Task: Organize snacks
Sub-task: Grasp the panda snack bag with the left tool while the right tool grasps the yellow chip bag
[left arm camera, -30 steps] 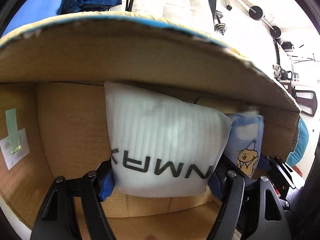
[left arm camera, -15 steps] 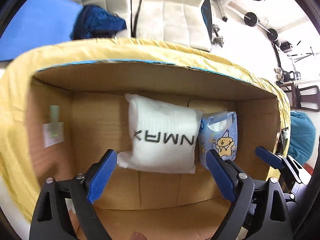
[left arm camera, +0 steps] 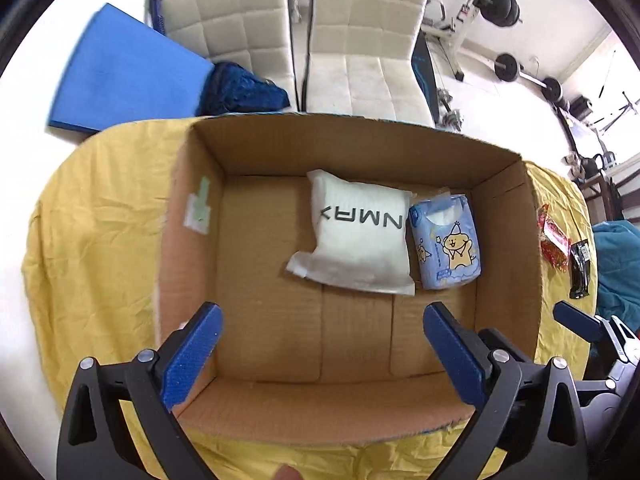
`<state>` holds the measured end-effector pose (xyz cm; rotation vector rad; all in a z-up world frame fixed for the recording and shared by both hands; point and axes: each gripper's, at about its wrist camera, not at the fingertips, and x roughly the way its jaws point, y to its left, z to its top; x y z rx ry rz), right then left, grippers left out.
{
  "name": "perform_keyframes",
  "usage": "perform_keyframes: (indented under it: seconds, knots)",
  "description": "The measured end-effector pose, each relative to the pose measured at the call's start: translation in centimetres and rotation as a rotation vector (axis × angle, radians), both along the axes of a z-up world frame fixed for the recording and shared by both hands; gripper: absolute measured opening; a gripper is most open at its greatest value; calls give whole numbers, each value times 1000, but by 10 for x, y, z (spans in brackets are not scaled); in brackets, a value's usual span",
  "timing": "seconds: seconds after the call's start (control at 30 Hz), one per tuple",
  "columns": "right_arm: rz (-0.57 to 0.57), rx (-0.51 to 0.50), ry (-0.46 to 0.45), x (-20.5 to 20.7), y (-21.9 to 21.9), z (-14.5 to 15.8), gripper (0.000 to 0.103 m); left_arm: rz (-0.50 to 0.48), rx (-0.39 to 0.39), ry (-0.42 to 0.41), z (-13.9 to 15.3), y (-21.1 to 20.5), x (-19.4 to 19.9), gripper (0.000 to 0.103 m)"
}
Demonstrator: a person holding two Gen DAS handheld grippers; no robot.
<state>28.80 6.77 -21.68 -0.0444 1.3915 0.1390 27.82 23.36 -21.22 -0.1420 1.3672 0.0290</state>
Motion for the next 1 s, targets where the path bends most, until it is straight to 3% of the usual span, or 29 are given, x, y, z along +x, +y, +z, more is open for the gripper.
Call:
perform_keyframes:
  seconds: [0.33,0.5,0.67,0.87,1.0]
  knots:
    - [-17,25,-92,-55,-8,54,103,11,74,-147,51,6,-54,103]
    - [-31,56,-123,-78,-13,81,103,24,36,-182,70,8,-74,103]
    - [-20,83,-156,-99,-16,106,103,7,55,-234,98,1,-94,103]
    - [-28,136,-166,-113,-30,120,103,0,41,-273,123,-10,-113,103]
    - [-101,144,-143,-120,-75,113,103,2,17,-272,129,-23,-119,103]
